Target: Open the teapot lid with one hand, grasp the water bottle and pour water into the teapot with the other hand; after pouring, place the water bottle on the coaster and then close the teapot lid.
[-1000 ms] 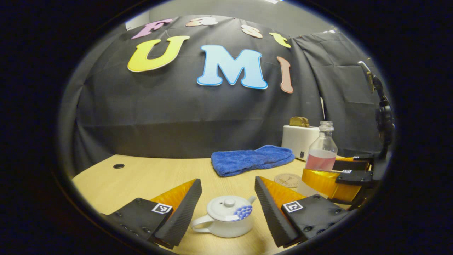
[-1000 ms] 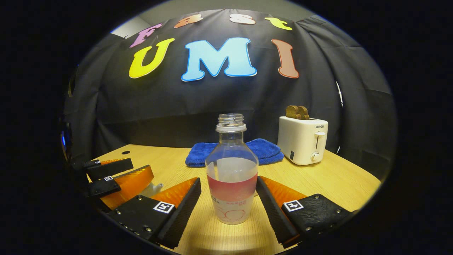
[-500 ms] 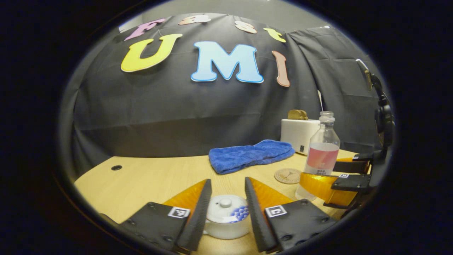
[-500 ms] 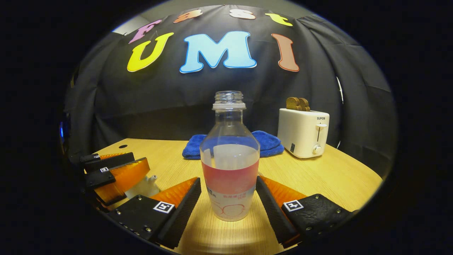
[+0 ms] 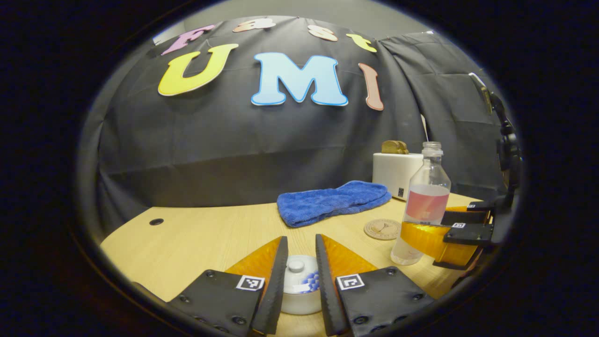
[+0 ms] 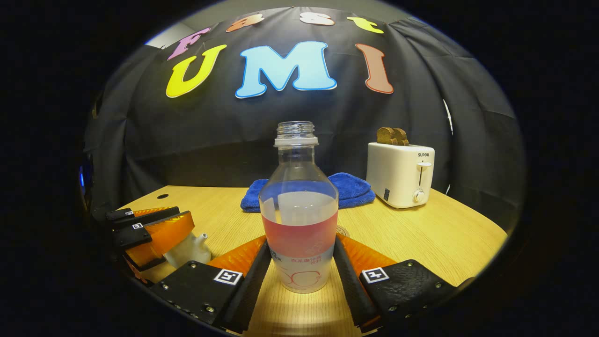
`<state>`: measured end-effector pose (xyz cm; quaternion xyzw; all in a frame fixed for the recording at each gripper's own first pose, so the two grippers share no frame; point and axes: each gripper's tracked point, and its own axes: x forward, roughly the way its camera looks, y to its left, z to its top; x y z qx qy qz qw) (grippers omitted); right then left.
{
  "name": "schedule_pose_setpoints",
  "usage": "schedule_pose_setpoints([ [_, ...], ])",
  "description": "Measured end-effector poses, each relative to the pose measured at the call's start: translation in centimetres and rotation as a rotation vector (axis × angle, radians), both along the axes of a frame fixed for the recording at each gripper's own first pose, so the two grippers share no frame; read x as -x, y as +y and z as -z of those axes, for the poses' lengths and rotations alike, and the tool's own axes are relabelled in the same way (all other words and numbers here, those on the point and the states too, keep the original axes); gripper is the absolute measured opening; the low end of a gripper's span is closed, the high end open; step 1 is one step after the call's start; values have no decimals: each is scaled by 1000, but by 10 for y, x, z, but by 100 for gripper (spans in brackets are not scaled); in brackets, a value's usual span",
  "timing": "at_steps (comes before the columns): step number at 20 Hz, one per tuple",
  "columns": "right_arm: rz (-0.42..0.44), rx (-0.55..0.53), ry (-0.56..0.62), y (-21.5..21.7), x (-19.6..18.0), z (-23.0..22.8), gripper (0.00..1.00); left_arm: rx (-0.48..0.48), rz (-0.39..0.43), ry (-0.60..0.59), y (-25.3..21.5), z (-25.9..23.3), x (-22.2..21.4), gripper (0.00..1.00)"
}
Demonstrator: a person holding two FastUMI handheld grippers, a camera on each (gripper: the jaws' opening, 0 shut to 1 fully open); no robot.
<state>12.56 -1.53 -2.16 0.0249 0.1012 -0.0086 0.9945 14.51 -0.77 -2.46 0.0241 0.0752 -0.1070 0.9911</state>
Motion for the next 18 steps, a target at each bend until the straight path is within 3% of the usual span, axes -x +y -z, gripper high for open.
schedule_pose_setpoints([
  [4,2,9,-1,1,0,0,78,-22,-5,5,-1,1,-1,42],
  [6,1,3,0,0,-1,1,78,-42,-44,-4,8,2,-3,44],
  [7,0,-1,0,0,-1,1,78,-45,-40,-3,8,1,-4,24],
  [11,-2,-6,-1,0,0,1,78,-26,-42,-8,9,-1,-1,27],
  [12,-2,-5,-1,0,0,0,78,-22,-43,-10,7,0,-3,20],
  [18,-3,-6,-1,0,0,0,78,44,-16,-26,9,-4,-1,13],
])
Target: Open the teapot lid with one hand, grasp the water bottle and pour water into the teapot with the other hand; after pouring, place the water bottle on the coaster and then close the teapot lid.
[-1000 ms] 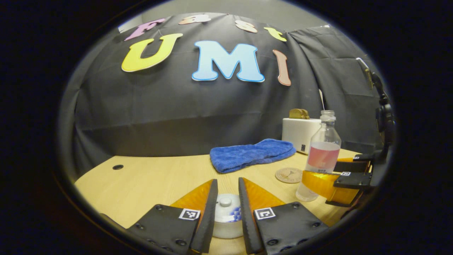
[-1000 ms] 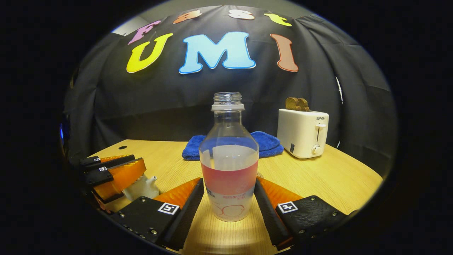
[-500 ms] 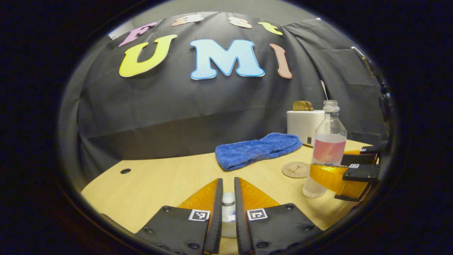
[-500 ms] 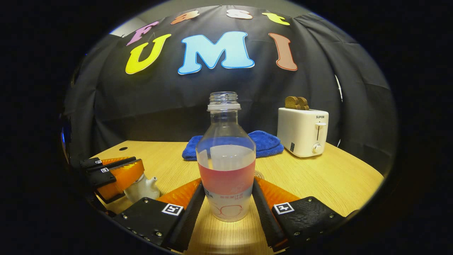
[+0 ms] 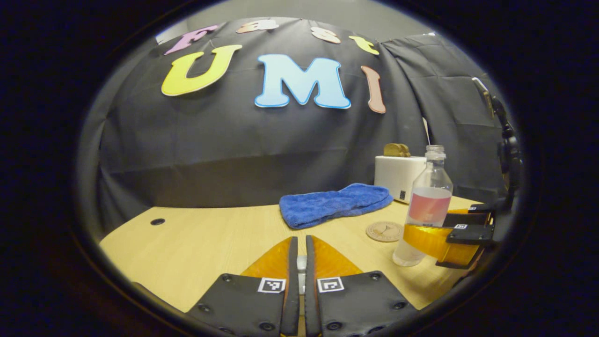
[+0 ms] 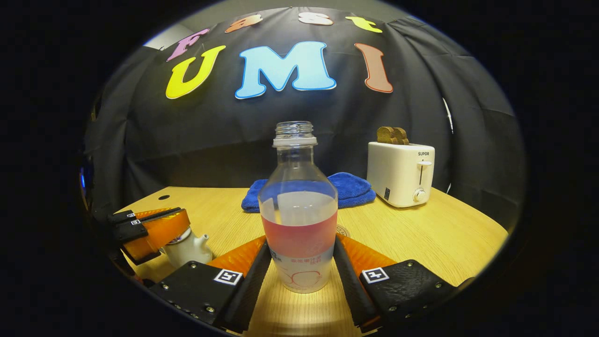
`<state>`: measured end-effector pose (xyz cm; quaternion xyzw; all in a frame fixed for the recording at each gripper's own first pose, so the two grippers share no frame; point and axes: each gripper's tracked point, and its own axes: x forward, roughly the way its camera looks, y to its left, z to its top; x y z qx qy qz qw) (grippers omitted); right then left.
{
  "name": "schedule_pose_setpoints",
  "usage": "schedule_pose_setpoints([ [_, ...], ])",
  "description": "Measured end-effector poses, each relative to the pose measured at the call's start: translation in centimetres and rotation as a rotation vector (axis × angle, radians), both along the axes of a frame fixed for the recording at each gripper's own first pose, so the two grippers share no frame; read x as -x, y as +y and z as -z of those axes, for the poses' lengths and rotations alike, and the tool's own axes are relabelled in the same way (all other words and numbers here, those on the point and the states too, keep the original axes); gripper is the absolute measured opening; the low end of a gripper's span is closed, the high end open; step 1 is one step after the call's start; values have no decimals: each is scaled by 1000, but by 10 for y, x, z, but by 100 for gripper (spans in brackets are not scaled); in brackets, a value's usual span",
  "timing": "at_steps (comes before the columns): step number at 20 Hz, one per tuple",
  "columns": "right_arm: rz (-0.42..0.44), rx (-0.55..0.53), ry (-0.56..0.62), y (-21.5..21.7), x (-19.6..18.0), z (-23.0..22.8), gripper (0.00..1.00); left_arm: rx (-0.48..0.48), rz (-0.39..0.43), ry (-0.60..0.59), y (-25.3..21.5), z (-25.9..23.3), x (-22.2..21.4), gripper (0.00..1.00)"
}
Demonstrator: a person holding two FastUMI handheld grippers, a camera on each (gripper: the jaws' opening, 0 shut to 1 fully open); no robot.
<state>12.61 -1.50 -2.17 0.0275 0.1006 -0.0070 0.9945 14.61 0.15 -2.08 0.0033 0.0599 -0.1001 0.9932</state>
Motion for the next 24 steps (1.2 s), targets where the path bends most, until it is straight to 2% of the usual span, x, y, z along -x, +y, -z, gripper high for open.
schedule_pose_setpoints([
  [10,1,6,0,1,1,0,78,41,-37,-99,19,-33,9,13],
  [15,-5,3,-2,1,1,1,78,32,-77,-95,44,-31,9,13],
  [21,-3,53,-13,5,2,-1,76,63,-111,-54,79,-16,3,13],
  [22,-3,59,-13,5,2,-2,76,66,-116,-47,84,-13,3,11],
  [24,-2,57,-11,4,2,-1,76,54,-131,-36,93,-6,0,13],
])
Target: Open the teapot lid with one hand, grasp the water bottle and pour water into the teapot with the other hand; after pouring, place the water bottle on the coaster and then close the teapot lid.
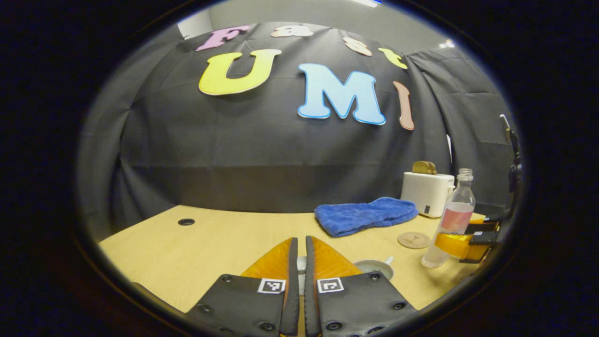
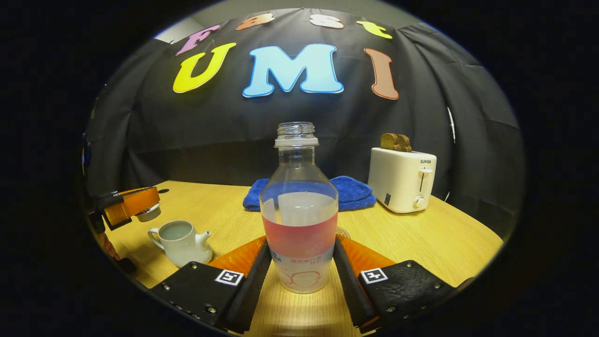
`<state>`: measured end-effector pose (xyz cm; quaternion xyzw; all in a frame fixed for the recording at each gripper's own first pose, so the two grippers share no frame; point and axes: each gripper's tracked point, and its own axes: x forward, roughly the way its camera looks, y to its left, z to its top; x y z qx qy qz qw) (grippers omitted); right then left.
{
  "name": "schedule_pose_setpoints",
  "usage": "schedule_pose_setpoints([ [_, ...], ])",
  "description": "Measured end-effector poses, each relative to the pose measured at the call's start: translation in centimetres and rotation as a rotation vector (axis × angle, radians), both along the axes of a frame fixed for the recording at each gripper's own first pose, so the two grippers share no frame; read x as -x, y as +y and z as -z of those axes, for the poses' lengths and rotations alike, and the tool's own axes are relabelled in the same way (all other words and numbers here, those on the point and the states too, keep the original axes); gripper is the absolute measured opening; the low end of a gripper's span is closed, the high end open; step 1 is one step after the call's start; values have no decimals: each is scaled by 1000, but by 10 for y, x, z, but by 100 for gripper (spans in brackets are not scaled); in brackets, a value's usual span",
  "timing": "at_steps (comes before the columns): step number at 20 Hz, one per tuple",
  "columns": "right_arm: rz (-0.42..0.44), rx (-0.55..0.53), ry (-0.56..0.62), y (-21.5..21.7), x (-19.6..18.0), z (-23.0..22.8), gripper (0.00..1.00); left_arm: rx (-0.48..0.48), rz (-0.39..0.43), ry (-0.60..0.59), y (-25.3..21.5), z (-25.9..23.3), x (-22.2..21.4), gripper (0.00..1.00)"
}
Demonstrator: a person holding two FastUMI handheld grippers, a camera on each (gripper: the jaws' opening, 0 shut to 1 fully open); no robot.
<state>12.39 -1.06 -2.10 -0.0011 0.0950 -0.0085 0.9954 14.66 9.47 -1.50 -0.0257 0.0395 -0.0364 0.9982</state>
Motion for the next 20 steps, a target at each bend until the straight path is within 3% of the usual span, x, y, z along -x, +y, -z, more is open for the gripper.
schedule_pose_setpoints([
  [4,4,22,-1,2,0,0,75,-3,-3,23,4,9,-5,11],
  [11,15,178,-8,11,-1,-3,75,31,-18,11,18,5,-7,13],
  [20,-21,628,-6,19,0,-1,75,63,-17,25,31,10,-10,13],
])
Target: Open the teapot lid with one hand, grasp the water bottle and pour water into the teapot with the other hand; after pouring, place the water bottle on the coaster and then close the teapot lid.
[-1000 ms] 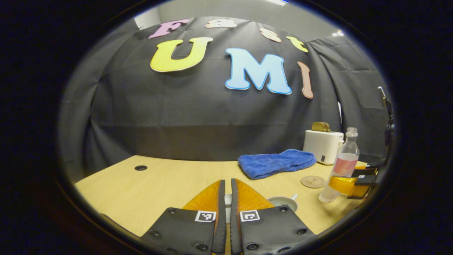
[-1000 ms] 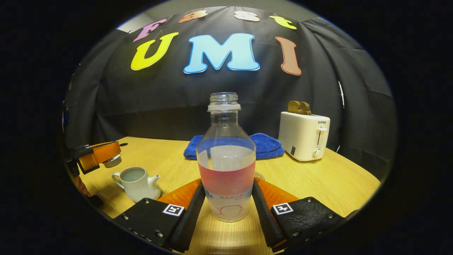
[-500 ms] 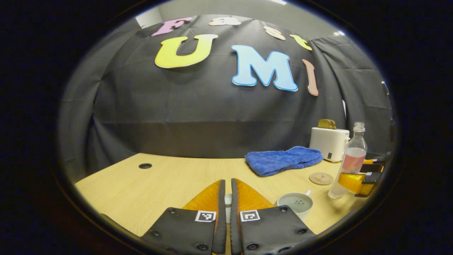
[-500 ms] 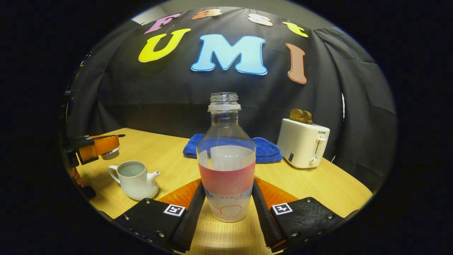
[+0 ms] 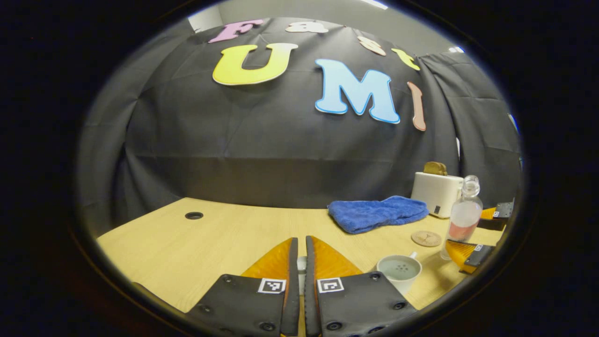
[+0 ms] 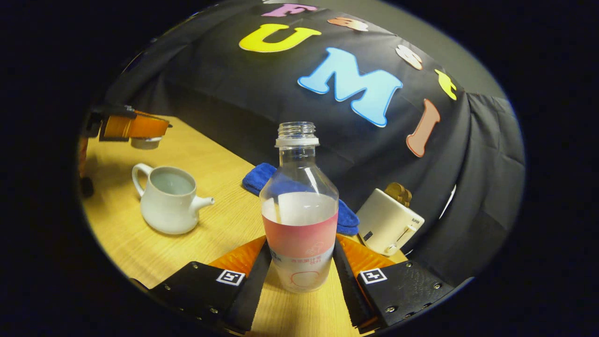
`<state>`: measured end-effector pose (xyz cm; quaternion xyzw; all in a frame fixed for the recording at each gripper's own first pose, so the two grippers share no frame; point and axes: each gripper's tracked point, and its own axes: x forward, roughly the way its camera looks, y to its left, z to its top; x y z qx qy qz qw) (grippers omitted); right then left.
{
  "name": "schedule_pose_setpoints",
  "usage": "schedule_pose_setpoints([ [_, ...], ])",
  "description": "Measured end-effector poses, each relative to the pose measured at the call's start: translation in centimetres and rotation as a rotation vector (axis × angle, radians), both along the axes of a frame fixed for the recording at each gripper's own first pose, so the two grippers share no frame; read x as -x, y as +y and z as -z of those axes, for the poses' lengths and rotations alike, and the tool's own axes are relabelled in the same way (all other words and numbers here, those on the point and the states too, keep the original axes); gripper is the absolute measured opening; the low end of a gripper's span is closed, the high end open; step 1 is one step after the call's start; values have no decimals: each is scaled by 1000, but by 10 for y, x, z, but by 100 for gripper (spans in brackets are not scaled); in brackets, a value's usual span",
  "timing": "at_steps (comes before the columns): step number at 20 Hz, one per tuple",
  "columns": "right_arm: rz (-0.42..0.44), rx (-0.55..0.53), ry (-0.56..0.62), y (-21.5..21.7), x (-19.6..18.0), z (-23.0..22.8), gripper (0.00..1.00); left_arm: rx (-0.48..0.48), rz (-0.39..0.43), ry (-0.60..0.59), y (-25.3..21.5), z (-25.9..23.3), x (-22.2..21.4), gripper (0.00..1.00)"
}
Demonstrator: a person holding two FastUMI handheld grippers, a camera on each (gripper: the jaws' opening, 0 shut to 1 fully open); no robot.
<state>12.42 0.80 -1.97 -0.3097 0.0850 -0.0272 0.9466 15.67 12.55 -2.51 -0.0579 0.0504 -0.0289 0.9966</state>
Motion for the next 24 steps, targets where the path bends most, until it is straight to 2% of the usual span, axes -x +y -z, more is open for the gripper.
schedule_pose_setpoints([
  [5,-37,305,-46,7,-3,-14,75,13,10,-3,5,-1,0,11],
  [7,-47,423,-68,10,-5,-21,74,24,14,-4,5,-1,-1,13],
  [8,-51,464,-73,11,-6,-23,75,32,16,-5,6,-1,-1,11],
  [15,-47,715,-106,12,-23,-40,74,66,6,-18,17,-5,0,13],
  [24,-105,1014,-132,31,-25,-46,74,114,-13,-13,36,-4,-1,13],
])
